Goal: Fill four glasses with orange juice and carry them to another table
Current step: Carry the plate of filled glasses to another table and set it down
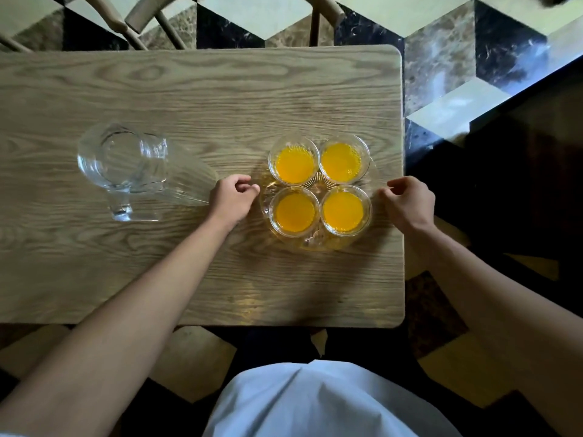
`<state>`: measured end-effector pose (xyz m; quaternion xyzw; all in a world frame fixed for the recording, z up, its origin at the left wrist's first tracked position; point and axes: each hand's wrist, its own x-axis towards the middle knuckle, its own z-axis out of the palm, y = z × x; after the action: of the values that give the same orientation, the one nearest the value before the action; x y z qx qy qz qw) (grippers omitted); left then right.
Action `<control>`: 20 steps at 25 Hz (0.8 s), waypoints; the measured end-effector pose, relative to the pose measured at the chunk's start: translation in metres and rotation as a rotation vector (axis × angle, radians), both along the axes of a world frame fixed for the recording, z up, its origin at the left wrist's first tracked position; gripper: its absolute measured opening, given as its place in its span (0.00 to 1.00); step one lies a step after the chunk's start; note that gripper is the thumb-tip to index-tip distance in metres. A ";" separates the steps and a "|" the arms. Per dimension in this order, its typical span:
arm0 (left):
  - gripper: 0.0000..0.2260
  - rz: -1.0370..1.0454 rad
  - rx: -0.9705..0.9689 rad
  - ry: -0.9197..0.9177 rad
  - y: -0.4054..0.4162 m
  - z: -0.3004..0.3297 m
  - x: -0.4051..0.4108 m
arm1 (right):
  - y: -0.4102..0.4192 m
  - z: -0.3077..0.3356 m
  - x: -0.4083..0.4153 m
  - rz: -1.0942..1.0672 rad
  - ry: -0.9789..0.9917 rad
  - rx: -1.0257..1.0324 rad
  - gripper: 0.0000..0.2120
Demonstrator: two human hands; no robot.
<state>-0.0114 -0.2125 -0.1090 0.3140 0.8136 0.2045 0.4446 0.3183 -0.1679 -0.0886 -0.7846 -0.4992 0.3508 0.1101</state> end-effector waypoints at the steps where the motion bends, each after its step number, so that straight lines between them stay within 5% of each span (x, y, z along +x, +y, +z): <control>1: 0.16 0.021 0.002 -0.017 0.002 -0.001 0.001 | 0.001 0.000 0.000 -0.002 0.006 -0.008 0.16; 7: 0.13 0.059 -0.019 -0.104 0.012 -0.003 0.013 | 0.006 -0.003 -0.005 -0.014 0.111 -0.053 0.06; 15: 0.04 0.048 -0.081 -0.122 0.021 -0.002 0.014 | 0.009 -0.007 -0.009 -0.023 0.165 -0.078 0.08; 20: 0.12 0.066 -0.107 -0.107 0.027 -0.003 0.017 | 0.013 -0.006 -0.009 -0.019 0.165 -0.098 0.07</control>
<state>0.0054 -0.1859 -0.1121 0.2515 0.8083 0.1920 0.4965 0.3095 -0.1553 -0.0949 -0.7622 -0.4631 0.4372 0.1155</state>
